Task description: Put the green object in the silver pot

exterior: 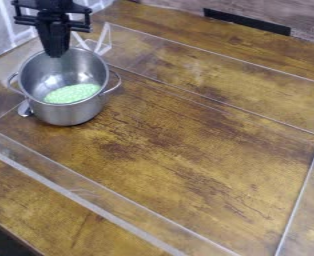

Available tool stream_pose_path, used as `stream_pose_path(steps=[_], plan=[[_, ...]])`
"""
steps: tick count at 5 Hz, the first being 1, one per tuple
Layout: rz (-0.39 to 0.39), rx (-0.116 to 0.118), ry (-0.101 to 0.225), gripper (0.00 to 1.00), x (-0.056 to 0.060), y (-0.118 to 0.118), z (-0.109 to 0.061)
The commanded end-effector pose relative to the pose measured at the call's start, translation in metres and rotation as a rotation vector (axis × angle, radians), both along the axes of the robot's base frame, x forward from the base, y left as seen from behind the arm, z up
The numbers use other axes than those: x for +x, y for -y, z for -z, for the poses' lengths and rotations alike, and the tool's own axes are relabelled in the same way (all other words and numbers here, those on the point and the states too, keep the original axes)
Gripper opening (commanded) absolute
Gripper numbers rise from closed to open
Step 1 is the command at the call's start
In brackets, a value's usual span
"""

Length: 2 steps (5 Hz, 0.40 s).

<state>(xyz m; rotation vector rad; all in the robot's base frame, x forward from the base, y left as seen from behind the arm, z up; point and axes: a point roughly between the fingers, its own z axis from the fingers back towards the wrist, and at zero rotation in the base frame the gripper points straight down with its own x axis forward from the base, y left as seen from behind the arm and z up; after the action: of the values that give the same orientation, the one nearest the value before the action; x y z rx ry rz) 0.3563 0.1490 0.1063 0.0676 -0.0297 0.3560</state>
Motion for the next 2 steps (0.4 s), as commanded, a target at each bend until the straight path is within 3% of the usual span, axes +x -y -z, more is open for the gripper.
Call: stream_pose_path(steps=[1,2], plan=[[-0.037,0.018,0.060,0.00,0.0106,-0.0191,-0.0247],[-0.048,0.002,0.055,1.00,0.0153,-0.0261,-0.0274]])
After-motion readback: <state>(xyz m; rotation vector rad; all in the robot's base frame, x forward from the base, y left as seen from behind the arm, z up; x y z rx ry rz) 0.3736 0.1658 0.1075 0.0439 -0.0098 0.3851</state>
